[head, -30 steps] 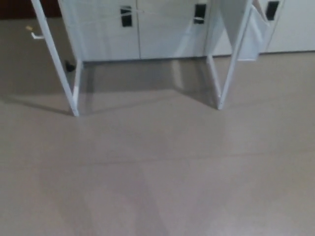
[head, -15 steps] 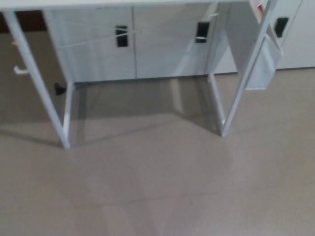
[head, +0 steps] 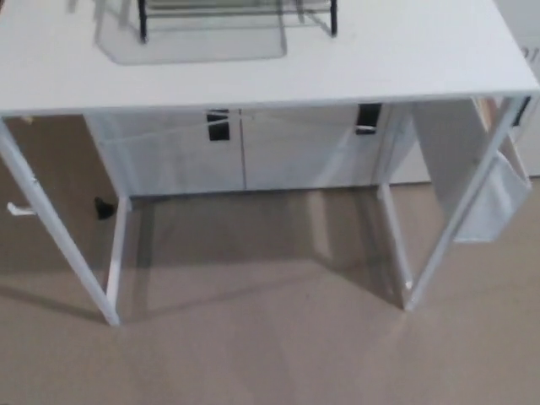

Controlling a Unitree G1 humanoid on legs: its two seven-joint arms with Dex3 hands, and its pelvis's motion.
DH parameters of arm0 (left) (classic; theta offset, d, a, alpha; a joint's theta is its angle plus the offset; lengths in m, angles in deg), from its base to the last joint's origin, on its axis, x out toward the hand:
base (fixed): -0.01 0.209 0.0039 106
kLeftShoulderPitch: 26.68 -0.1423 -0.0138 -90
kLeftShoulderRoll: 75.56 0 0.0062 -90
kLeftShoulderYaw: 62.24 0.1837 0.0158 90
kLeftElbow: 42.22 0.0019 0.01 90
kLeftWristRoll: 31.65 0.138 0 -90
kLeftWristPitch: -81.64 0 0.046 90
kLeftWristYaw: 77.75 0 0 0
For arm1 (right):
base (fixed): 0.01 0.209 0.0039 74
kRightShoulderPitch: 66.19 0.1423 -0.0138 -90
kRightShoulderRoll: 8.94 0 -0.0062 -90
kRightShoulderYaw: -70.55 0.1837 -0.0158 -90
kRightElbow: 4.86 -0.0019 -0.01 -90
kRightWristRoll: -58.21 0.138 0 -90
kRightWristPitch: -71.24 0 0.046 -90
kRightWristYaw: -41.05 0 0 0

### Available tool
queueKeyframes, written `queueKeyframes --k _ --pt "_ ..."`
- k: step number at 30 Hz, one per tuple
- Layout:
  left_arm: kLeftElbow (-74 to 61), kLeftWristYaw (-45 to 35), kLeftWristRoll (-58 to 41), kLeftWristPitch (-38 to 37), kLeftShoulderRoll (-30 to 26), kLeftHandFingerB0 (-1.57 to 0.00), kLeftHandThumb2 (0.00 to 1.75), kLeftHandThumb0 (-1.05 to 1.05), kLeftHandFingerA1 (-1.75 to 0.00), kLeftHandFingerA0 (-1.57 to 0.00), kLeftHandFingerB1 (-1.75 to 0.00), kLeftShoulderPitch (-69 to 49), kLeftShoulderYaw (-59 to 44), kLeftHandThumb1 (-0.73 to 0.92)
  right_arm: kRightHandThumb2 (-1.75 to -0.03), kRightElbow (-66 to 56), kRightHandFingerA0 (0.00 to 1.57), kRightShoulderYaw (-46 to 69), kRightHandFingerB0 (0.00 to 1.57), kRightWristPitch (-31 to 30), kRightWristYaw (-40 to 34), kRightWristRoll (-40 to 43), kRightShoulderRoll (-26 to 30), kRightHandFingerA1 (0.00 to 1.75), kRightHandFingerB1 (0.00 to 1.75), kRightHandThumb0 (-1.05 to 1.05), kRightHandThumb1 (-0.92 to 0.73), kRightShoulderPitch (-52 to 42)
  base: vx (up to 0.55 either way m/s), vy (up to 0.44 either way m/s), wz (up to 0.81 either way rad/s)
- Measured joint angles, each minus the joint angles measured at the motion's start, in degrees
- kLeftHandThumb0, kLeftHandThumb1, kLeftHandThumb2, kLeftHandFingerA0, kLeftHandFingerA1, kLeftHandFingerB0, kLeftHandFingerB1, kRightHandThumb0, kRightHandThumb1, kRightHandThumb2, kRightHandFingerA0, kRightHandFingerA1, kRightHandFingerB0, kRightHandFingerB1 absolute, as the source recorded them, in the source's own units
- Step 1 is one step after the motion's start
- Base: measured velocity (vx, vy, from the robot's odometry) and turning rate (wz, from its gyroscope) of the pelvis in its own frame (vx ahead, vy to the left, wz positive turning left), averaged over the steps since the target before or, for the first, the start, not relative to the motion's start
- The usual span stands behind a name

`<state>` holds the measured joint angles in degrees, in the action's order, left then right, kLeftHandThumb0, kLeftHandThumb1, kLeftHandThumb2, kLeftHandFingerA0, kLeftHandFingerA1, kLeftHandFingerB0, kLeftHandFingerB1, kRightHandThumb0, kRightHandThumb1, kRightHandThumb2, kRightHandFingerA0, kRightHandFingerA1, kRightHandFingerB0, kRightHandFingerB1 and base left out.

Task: The robot walks towards a file tray kept in the middle of a desk and uses its right hand to grab a tray and pulls it out towards itself

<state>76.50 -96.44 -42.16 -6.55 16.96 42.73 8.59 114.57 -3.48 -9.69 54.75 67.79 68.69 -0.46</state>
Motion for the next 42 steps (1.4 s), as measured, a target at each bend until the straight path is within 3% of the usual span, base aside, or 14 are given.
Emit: queueKeyframes --k 18,19,21,22,24,25,29,30,34,35,38,39,40,42 --pt "0.31 -0.22 0.04 1.89 -1.01 -0.13 0.90 -0.12 -0.52 -0.22 -0.48 -0.79 0.70 0.50 -0.54 2.45 0.67 0.41 0.49 1.40 0.90 0.70 -0.87 0.66 0.55 -0.21 -0.49 -1.37 0.41 0.106 -0.16" --pt "0.33 -0.33 0.03 2.77 -1.31 -0.19 0.62 -0.12 -0.38 -0.27 -0.34 -0.75 0.86 0.69 -0.54 3.08 0.67 0.41 0.49 1.40 0.92 0.71 -0.89 0.67 0.55 -0.24 -0.47 -1.42 0.12 0.009 0.12" --pt "0.66 -0.60 -0.02 4.00 -1.81 -0.18 0.62 -0.11 -0.39 -0.28 -0.34 -0.58 1.03 0.70 -0.54 3.30 0.66 0.37 0.49 1.41 0.94 0.69 -0.91 0.66 0.56 -0.23 -0.48 -1.54 0.09 -0.042 0.13" --pt "0.87 -0.73 -0.04 4.56 -2.00 -0.14 0.91 -0.09 -0.53 -0.25 -0.48 -0.55 1.15 0.51 -0.66 3.26 0.69 0.34 0.47 1.42 0.93 0.68 -0.92 0.71 0.59 -0.30 -0.42 -1.65 0.10 -0.079 0.14" --pt "0.83 -0.78 0.09 6.39 -2.38 -0.23 0.89 -0.12 -0.55 -0.31 -0.51 -0.73 1.96 0.50 -0.63 2.99 0.67 0.25 0.48 1.48 0.83 0.57 -0.94 0.70 0.58 -0.27 -0.45 -2.24 0.05 -0.119 0.22" --pt "0.40 -0.71 0.20 7.06 -2.43 -0.40 0.60 -0.13 -0.42 -0.40 -0.41 -0.88 2.35 0.70 -0.54 3.03 0.65 0.24 0.49 1.51 0.82 0.51 -0.95 0.66 0.55 -0.23 -0.47 -2.33 0.11 -0.182 0.15" --pt "-2.00 -0.82 0.47 10.05 -2.54 -0.39 0.61 -0.16 -0.40 -0.33 -0.41 -1.60 4.36 0.75 -0.54 3.68 0.65 0.45 0.48 1.72 0.88 0.52 -0.91 0.66 0.55 -0.21 -0.49 -1.89 0.14 -0.225 0.03" --pt "-2.67 -1.00 0.47 10.84 -2.61 -0.28 0.92 -0.15 -0.50 -0.20 -0.53 -1.58 4.95 0.54 -0.54 3.75 0.66 0.62 0.49 1.73 0.84 0.54 -0.79 0.66 0.55 -0.21 -0.49 -1.87 0.14 -0.206 -0.05" --pt "-4.23 -1.60 0.41 13.61 -2.66 -0.28 0.91 -0.14 -0.50 -0.19 -0.53 -1.51 6.34 0.52 -0.54 4.03 0.67 0.64 0.50 1.75 0.87 0.60 -0.79 0.66 0.55 -0.21 -0.48 -1.87 -0.01 -0.077 -0.01" --pt "-4.60 -1.82 0.40 14.50 -2.70 -0.38 0.61 -0.15 -0.38 -0.31 -0.39 -1.58 6.69 0.74 -0.54 4.20 0.66 0.67 0.49 1.77 0.87 0.63 -0.79 0.67 0.56 -0.22 -0.48 -1.94 0.00 0.000 0.00" --pt "-5.87 -2.34 0.36 16.60 -2.94 -0.35 0.61 -0.16 -0.39 -0.34 -0.38 -2.39 7.14 0.73 -0.62 5.55 0.67 0.77 0.48 2.19 0.95 0.73 -0.78 0.70 0.58 -0.24 -0.46 -1.99 0.00 0.027 0.01" --pt "-6.54 -2.46 0.30 17.37 -3.01 -0.16 0.93 -0.15 -0.52 -0.23 -0.49 -2.84 7.09 0.54 -0.62 5.78 0.65 0.83 0.47 2.29 0.98 0.81 -0.81 0.69 0.58 -0.23 -0.47 -2.18 0.03 0.106 -0.02" --pt "-7.04 -2.50 0.24 17.87 -3.06 -0.21 0.64 -0.20 -0.39 -0.30 -0.35 -3.08 7.01 0.73 -0.54 5.75 0.64 0.86 0.50 2.33 0.98 0.88 -0.84 0.66 0.56 -0.20 -0.50 -2.38 0.05 0.109 0.00" --pt "-8.32 -2.69 0.02 18.79 -2.98 -0.21 0.63 -0.19 -0.37 -0.28 -0.34 -4.05 6.63 0.72 -0.54 5.11 0.64 0.83 0.49 2.67 0.93 0.99 -1.00 0.66 0.56 -0.20 -0.51 -3.12 0.00 0.166 0.07"
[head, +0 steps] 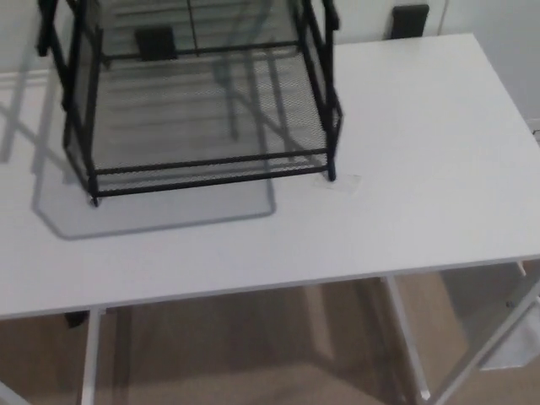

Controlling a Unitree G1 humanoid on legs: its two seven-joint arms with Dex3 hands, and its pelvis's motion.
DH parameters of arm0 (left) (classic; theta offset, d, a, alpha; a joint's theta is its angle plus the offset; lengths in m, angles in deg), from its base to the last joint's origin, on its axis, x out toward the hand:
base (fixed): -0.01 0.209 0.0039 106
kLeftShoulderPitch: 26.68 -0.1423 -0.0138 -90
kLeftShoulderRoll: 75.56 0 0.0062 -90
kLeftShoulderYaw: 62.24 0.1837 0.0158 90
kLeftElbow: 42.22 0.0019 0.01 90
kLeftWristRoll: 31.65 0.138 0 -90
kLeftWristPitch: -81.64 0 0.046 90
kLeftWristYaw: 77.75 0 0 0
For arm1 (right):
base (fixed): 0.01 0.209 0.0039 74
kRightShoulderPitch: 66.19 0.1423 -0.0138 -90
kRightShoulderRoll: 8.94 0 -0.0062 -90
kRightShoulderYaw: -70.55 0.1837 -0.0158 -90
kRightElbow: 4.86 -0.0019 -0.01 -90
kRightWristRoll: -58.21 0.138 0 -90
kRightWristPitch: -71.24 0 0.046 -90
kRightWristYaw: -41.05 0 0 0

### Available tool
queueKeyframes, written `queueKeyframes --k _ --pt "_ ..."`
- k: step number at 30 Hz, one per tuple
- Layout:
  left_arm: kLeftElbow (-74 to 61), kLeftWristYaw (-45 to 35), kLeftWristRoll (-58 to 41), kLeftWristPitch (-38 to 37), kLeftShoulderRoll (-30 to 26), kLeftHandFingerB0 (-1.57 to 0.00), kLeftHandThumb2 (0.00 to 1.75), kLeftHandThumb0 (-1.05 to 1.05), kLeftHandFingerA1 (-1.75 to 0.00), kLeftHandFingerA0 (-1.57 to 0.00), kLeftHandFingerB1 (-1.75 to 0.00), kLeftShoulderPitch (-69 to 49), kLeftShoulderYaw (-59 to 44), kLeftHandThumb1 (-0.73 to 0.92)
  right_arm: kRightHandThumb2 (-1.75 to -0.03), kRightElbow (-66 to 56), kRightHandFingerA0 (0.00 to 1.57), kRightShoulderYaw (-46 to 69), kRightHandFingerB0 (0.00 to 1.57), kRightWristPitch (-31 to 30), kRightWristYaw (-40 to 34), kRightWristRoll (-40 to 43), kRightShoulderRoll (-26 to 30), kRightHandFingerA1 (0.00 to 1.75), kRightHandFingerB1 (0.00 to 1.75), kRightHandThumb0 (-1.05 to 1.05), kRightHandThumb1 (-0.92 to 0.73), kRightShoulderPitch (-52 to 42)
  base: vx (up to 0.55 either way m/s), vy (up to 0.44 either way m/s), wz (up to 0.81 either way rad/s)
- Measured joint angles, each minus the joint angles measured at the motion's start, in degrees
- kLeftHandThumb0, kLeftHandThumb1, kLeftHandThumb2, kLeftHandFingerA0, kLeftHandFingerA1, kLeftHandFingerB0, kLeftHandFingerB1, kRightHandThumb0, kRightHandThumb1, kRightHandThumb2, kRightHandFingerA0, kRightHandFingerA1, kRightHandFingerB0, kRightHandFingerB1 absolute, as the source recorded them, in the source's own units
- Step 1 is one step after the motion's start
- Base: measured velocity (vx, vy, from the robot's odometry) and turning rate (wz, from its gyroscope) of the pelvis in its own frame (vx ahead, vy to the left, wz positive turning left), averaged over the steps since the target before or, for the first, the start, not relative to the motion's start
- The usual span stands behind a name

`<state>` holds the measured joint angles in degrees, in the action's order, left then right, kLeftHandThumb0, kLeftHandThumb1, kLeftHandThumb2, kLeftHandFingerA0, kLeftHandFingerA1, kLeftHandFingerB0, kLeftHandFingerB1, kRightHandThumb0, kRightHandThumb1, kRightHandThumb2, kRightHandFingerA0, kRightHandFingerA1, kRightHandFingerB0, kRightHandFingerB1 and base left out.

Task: The robot walks towards a file tray kept in the middle of a desk and uses its right hand to grab a tray and pulls it out towards itself

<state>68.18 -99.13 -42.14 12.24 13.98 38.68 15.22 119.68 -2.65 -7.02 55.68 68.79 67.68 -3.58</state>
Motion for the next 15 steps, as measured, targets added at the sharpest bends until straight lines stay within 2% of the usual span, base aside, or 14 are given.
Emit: queueKeyframes --k 1,2,6,10,11,12,13,15 --pt "-0.08 -0.02 -0.19 0.03 0.00 -0.07 0.91 -0.11 -0.53 -0.25 -0.45 -0.13 -0.61 0.51 -0.54 -0.47 0.64 -0.14 0.49 0.13 0.02 0.00 -0.15 0.66 0.56 -0.20 -0.50 -0.36 0.04 0.199 0.05" --pt "0.39 -0.02 -0.46 0.03 0.07 -0.08 0.91 -0.11 -0.54 -0.28 -0.46 -0.11 -1.47 0.51 -0.62 -0.50 0.68 -0.26 0.49 0.19 0.07 0.01 -0.23 0.71 0.59 -0.24 -0.45 -0.53 0.04 0.116 0.02" --pt "0.83 -0.19 -1.03 0.01 0.49 -0.10 0.91 -0.11 -0.56 -0.31 -0.47 -0.67 -2.37 0.50 -0.61 1.46 0.68 0.08 0.49 0.75 0.38 0.35 -0.33 0.71 0.59 -0.23 -0.46 -0.60 0.02 0.047 0.04" --pt "1.02 -0.56 -1.30 -0.16 1.05 -0.11 0.91 -0.12 -0.55 -0.27 -0.47 -1.17 -2.44 0.51 -0.62 1.84 0.67 0.32 0.49 1.35 0.72 0.70 -0.32 0.70 0.58 -0.24 -0.46 -1.36 0.02 -0.008 0.02" --pt "1.38 -0.58 -1.33 -0.30 1.17 -0.12 0.91 -0.13 -0.55 -0.29 -0.47 -1.14 -2.45 0.50 -0.54 1.27 0.64 0.25 0.49 1.41 0.68 0.67 -0.28 0.66 0.56 -0.19 -0.50 -1.77 0.00 0.000 0.00" --pt "2.01 -0.57 -1.35 -0.43 1.22 -0.12 0.91 -0.12 -0.57 -0.32 -0.47 -0.98 -2.46 0.51 -0.54 0.57 0.65 0.12 0.50 1.44 0.63 0.66 -0.27 0.67 0.56 -0.20 -0.51 -2.19 0.00 0.000 0.00" --pt "2.41 -0.56 -1.35 -0.49 1.23 -0.12 0.90 -0.13 -0.56 -0.30 -0.47 -0.86 -2.47 0.50 -0.62 0.18 0.67 0.05 0.50 1.47 0.59 0.63 -0.27 0.69 0.59 -0.23 -0.48 -2.45 0.00 0.000 0.00" --pt "3.54 -0.52 -1.36 -0.71 1.24 -0.13 0.90 -0.13 -0.54 -0.28 -0.47 -0.40 -2.54 0.49 -0.61 -0.23 0.68 -0.06 0.49 1.61 0.39 0.55 -0.27 0.70 0.58 -0.21 -0.49 -2.92 0.00 0.000 0.00"
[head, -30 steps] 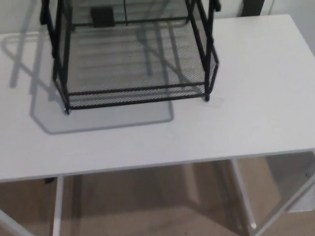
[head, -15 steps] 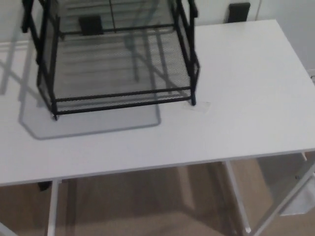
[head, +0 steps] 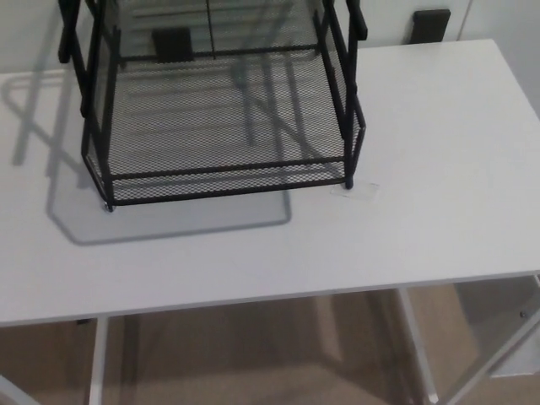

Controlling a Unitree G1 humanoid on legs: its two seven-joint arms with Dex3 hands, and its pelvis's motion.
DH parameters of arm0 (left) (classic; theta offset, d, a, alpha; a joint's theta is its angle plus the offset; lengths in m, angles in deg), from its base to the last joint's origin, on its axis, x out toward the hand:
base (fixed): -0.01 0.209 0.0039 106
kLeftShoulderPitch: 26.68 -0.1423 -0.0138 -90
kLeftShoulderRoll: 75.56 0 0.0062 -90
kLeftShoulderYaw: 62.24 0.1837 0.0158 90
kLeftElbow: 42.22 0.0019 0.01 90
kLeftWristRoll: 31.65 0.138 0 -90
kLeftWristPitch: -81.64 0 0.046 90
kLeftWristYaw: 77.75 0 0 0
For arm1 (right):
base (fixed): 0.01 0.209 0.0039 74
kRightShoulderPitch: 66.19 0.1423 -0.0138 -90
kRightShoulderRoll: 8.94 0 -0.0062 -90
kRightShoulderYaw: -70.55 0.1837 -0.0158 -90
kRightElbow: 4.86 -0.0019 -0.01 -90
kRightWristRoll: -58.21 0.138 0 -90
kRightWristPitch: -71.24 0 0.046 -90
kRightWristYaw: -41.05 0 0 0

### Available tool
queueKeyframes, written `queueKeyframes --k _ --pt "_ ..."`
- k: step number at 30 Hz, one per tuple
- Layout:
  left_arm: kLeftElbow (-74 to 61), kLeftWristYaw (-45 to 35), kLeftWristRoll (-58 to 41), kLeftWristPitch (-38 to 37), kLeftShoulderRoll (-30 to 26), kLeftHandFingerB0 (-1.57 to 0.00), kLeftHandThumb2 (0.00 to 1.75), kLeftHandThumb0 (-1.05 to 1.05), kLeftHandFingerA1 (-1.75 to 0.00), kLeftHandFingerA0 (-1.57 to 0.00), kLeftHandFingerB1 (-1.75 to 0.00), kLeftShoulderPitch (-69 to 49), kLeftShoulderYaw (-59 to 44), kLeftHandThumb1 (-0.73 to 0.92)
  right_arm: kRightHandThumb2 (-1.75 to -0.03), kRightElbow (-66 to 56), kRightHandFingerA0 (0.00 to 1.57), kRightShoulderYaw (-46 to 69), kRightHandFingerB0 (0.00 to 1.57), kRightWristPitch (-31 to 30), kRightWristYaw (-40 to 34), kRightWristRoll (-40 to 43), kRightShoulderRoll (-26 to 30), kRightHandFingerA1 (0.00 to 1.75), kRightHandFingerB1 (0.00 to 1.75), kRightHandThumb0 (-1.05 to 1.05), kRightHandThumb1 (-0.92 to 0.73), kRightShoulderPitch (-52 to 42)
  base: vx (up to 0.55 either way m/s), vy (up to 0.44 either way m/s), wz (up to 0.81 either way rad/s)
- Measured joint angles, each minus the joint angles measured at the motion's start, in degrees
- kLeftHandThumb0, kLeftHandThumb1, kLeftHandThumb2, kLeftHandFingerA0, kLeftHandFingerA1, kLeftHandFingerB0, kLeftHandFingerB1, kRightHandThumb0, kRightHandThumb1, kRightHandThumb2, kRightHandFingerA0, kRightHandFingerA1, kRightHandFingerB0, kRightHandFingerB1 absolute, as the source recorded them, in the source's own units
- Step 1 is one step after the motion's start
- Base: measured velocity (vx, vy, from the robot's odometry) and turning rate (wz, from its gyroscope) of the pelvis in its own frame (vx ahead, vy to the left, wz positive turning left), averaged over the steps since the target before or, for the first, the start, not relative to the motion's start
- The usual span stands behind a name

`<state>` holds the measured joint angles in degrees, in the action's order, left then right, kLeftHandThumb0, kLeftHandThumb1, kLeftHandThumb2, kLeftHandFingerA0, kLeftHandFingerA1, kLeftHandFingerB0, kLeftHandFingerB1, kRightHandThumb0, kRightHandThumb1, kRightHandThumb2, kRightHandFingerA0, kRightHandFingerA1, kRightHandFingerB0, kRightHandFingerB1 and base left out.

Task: The robot walks towards a file tray kept in the middle of a desk and uses its right hand to grab a tray and pulls it out towards itself

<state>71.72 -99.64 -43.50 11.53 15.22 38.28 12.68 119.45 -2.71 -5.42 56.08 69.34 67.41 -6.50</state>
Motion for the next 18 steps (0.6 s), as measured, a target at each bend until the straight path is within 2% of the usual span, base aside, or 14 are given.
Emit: queueKeyframes --k 6,8,10,11,12,15,16,17,18 --pt "0.51 -0.05 -0.10 -0.32 0.00 -0.11 0.90 -0.12 -0.56 -0.31 -0.47 -0.33 -0.06 0.50 -0.61 1.23 0.68 -0.01 0.51 0.75 -0.09 -0.05 0.06 0.70 0.59 -0.22 -0.47 -0.59 0.00 0.000 0.00" --pt "0.19 -0.05 -0.13 -0.35 0.00 -0.10 0.91 -0.12 -0.54 -0.25 -0.46 -0.72 -0.06 0.51 -0.61 2.06 0.67 0.01 0.50 1.15 -0.03 0.00 0.06 0.71 0.59 -0.22 -0.47 -0.68 0.00 0.000 0.00" --pt "-0.51 -0.10 -0.16 -0.34 -0.02 -0.12 0.91 -0.11 -0.55 -0.28 -0.47 -1.18 -0.05 0.51 -0.61 2.49 0.68 0.05 0.53 1.48 0.06 0.12 0.04 0.70 0.60 -0.22 -0.47 -0.84 0.00 0.000 0.00" --pt "-0.83 -0.10 -0.16 -0.34 -0.02 -0.12 0.91 -0.11 -0.56 -0.30 -0.47 -1.34 -0.05 0.51 -0.54 2.66 0.67 0.05 0.55 1.65 0.06 0.13 0.04 0.68 0.58 -0.16 -0.51 -0.87 0.00 0.000 0.00" --pt "-1.17 -0.08 -0.18 -0.34 -0.02 -0.14 0.91 -0.11 -0.56 -0.31 -0.48 -1.49 -0.06 0.50 -0.54 2.81 0.68 0.05 0.54 1.83 0.06 0.13 0.03 0.68 0.58 -0.17 -0.50 -0.92 0.00 0.000 0.00" --pt "-2.84 -0.01 -0.32 -0.31 0.01 -0.14 0.91 -0.11 -0.56 -0.31 -0.48 -2.33 -0.10 0.50 -0.54 1.17 0.65 0.08 0.51 2.20 0.09 0.38 -0.47 0.71 0.60 -0.21 -0.48 -1.99 0.00 0.000 0.00" --pt "-3.14 0.01 -0.36 -0.31 0.01 -0.13 0.90 -0.10 -0.56 -0.31 -0.47 -2.53 -0.12 0.49 -0.69 0.93 0.65 0.33 0.46 2.44 0.29 0.67 -0.74 0.75 0.63 -0.33 -0.41 -2.23 0.00 0.000 0.00" --pt "-3.14 0.00 -0.44 -0.31 0.01 -0.13 0.89 -0.10 -0.54 -0.27 -0.47 -2.63 -0.16 0.48 -0.55 0.90 0.60 1.07 0.47 2.88 0.75 1.31 -1.30 0.71 0.60 -0.32 -0.49 -2.37 0.00 0.000 0.00" --pt "-3.05 0.00 -0.48 -0.31 0.00 -0.14 0.90 -0.10 -0.55 -0.28 -0.48 -2.63 -0.20 0.49 -0.56 0.64 0.53 1.86 0.40 3.18 1.09 1.92 -1.87 0.65 0.55 -0.42 -0.49 -2.50 0.00 0.000 0.00"
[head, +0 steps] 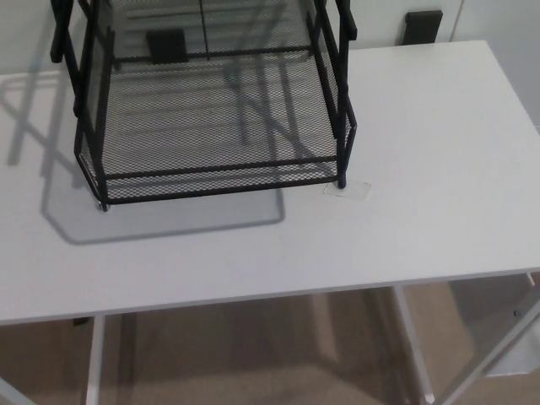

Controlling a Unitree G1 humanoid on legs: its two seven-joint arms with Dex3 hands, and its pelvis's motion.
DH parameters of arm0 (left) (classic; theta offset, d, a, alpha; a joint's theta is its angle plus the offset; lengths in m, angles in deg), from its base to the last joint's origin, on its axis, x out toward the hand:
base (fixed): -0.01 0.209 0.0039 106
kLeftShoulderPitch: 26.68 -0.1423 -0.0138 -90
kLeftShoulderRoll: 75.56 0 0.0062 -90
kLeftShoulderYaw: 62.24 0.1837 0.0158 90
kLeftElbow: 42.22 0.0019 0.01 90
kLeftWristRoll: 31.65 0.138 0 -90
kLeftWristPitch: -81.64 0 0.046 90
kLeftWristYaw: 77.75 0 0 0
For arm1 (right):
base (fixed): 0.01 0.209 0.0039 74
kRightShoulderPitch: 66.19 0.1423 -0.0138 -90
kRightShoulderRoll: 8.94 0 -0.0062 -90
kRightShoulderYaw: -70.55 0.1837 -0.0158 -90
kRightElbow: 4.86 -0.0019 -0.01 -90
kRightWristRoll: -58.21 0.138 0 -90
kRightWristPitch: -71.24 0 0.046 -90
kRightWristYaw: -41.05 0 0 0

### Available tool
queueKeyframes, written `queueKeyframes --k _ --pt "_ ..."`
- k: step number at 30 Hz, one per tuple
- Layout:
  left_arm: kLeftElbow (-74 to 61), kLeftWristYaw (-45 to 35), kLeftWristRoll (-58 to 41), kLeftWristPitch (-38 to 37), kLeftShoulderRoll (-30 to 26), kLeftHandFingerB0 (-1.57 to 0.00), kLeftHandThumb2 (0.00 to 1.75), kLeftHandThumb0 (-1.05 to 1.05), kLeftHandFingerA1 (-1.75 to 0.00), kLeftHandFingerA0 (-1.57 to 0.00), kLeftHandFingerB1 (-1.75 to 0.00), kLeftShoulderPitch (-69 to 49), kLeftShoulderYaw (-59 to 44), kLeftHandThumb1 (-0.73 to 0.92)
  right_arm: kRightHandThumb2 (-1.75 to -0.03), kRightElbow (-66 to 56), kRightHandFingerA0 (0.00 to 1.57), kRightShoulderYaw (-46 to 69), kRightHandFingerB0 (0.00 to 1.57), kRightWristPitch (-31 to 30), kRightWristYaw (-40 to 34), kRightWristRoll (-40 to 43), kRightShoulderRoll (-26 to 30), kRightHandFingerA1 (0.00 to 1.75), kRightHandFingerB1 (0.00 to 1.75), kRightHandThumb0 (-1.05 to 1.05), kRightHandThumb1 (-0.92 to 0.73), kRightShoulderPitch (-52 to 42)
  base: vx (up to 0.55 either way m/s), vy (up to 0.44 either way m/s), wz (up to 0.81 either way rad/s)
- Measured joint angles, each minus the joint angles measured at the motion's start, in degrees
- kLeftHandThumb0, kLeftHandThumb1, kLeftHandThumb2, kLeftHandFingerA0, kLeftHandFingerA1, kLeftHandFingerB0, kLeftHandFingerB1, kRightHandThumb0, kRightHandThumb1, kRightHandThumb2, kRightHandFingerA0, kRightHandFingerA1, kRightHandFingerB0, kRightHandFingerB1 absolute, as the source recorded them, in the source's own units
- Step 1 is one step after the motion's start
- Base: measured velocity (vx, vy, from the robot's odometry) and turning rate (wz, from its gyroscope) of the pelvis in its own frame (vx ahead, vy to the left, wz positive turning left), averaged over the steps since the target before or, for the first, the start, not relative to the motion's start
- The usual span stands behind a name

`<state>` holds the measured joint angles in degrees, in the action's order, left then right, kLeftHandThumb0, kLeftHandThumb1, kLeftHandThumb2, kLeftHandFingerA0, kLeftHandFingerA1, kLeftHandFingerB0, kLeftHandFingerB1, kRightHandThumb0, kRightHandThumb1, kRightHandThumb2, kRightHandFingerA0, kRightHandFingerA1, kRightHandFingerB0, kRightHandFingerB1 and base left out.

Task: The robot walks towards a file tray kept in the middle of a desk and uses its right hand to grab a tray and pulls it out towards itself

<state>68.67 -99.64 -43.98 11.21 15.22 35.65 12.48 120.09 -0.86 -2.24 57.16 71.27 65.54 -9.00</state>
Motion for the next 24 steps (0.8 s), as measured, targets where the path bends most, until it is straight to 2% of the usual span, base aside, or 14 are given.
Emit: queueKeyframes --k 2,3,6,8,9,10,12,13,15,18,20,21,22,24 --pt "0.06 0.01 -0.02 0.00 0.00 -0.13 0.90 -0.13 -0.54 -0.27 -0.47 0.02 0.00 0.49 -0.58 -3.50 0.46 0.89 0.34 0.12 0.33 1.07 -1.13 0.71 0.57 -0.41 -0.54 -1.28 0.00 0.000 0.00" --pt "0.07 0.01 -0.02 0.00 0.01 -0.12 0.90 -0.13 -0.53 -0.25 -0.47 0.08 0.05 0.50 -0.58 -5.77 0.42 1.18 0.27 0.14 0.39 1.44 -1.67 0.67 0.54 -0.50 -0.54 -1.97 0.00 0.000 0.00" --pt "0.10 0.00 -0.01 0.00 0.01 -0.10 0.91 -0.12 -0.55 -0.28 -0.46 0.29 0.15 0.51 -0.56 -11.43 0.44 2.41 0.31 0.18 0.39 2.48 -2.80 0.69 0.55 -0.50 -0.55 -3.33 0.00 0.000 0.00" --pt "0.17 -0.02 -0.01 0.00 0.01 -0.11 0.90 -0.13 -0.55 -0.30 -0.47 0.52 0.24 0.50 -0.58 -16.42 0.34 3.71 0.24 0.17 0.05 3.17 -3.20 0.78 0.58 -0.53 -0.63 -3.84 0.00 0.000 0.00" --pt "0.22 -0.02 -0.01 0.00 0.00 -0.11 0.91 -0.13 -0.55 -0.29 -0.47 0.62 0.27 0.50 -0.59 -18.46 0.29 4.35 0.20 0.18 -0.15 3.32 -3.29 0.71 0.55 -0.60 -0.65 -3.87 0.00 0.000 0.00" --pt "0.29 -0.02 0.00 0.00 0.00 -0.11 0.91 -0.13 -0.54 -0.27 -0.47 0.72 0.29 0.51 -0.90 -20.01 0.27 4.83 0.17 0.17 -0.31 3.46 -3.31 0.65 0.57 -0.72 -0.49 -3.85 0.00 0.000 0.00" --pt "0.40 -0.02 0.00 0.00 0.00 -0.11 0.91 -0.13 -0.53 -0.24 -0.47 0.99 0.36 0.51 -0.92 -24.92 0.28 6.68 0.14 0.18 -1.05 3.76 -3.24 0.67 0.57 -0.75 -0.51 -3.40 0.00 0.000 0.00" --pt "0.42 -0.02 0.00 0.00 0.01 -0.10 0.91 -0.13 -0.53 -0.24 -0.46 1.06 0.38 0.51 -0.61 -26.20 0.27 7.16 0.19 0.17 -1.28 3.80 -3.19 0.68 0.55 -0.75 -0.68 -3.20 0.00 0.000 0.00" --pt "0.45 -0.02 0.00 0.00 0.01 -0.11 0.91 -0.13 -0.55 -0.27 -0.47 1.27 0.45 0.50 -0.60 -30.77 0.36 8.85 0.25 0.15 -2.13 3.81 -2.93 0.67 0.57 -0.80 -0.70 -2.21 0.00 0.000 0.00" --pt "0.45 -0.02 0.01 0.00 0.01 -0.12 0.91 -0.13 -0.56 -0.28 -0.47 1.45 0.54 0.50 -0.60 -36.17 0.37 10.54 0.28 0.11 -3.17 3.57 -2.58 0.60 0.51 -0.75 -0.66 -0.51 0.00 0.000 0.00" --pt "0.45 -0.02 0.01 -0.01 0.02 -0.11 0.91 -0.13 -0.53 -0.24 -0.47 1.47 0.64 0.50 -0.58 -39.98 0.35 11.25 0.34 0.00 -3.74 3.20 -2.38 0.55 0.44 -0.77 -0.59 1.04 0.00 0.000 0.00" --pt "0.44 -0.02 0.01 -0.01 0.02 -0.12 0.91 -0.14 -0.53 -0.24 -0.47 1.47 0.69 0.50 -0.72 -41.71 0.27 11.38 0.30 -0.11 -3.96 2.99 -2.31 0.55 0.48 -0.79 -0.43 1.90 0.00 0.000 0.00" --pt "0.44 -0.02 0.02 -0.01 0.02 -0.12 0.91 -0.13 -0.52 -0.21 -0.47 1.47 0.75 0.50 -0.58 -43.30 0.27 11.39 0.33 -0.23 -4.16 2.77 -2.21 0.53 0.43 -0.79 -0.55 2.74 0.00 0.000 0.00" --pt "0.44 -0.02 0.03 -0.01 0.02 -0.11 0.91 -0.13 -0.53 -0.23 -0.47 1.47 0.90 0.51 -0.58 -46.67 0.24 11.28 0.25 -0.54 -4.46 2.23 -1.98 0.56 0.45 -0.79 -0.56 4.83 0.00 0.000 0.00"
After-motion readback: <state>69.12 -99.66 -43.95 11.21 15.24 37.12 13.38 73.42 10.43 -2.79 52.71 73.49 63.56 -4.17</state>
